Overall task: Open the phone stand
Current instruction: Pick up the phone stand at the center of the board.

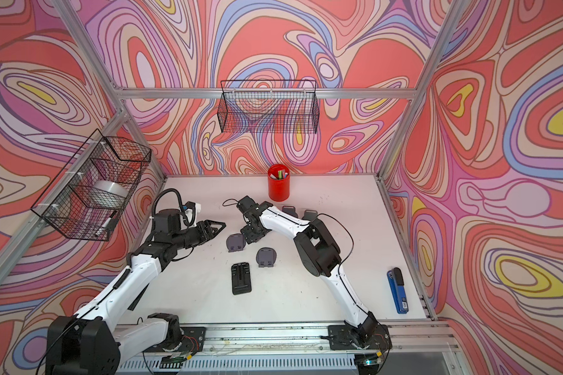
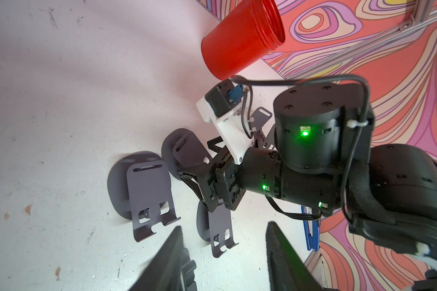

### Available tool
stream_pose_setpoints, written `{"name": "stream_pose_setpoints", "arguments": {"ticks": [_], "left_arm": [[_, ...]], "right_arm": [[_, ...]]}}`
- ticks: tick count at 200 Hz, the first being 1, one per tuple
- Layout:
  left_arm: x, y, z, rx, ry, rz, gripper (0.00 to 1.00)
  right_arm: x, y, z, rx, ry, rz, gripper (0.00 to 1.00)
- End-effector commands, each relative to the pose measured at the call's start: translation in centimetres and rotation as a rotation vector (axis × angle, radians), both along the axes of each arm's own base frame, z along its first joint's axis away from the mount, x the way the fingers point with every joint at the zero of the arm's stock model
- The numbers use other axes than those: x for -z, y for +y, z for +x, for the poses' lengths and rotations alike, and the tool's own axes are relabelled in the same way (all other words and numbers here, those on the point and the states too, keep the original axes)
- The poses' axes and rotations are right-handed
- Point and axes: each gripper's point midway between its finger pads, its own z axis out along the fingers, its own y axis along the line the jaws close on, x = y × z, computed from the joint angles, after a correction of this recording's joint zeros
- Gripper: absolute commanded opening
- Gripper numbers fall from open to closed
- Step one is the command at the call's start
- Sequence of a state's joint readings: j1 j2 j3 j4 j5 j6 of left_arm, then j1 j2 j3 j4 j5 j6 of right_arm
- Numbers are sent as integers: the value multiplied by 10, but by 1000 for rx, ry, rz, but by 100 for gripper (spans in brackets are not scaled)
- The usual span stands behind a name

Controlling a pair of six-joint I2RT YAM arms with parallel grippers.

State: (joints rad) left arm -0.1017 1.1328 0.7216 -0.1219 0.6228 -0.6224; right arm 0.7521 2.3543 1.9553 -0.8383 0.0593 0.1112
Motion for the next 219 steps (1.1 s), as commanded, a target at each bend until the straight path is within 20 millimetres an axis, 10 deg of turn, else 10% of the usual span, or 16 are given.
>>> {"name": "stream_pose_setpoints", "arguments": {"ticks": [1, 111, 219], "left_arm": [[1, 1, 3, 0, -9, -11, 49], [4, 2, 3, 1, 2, -16, 48], [19, -7, 5, 35, 74, -75, 49]], "right_arm": [[8, 1, 2, -8, 26, 3, 85], [19, 1, 5, -7, 67, 21, 74], [-13, -6, 0, 21, 24, 62, 28]]}}
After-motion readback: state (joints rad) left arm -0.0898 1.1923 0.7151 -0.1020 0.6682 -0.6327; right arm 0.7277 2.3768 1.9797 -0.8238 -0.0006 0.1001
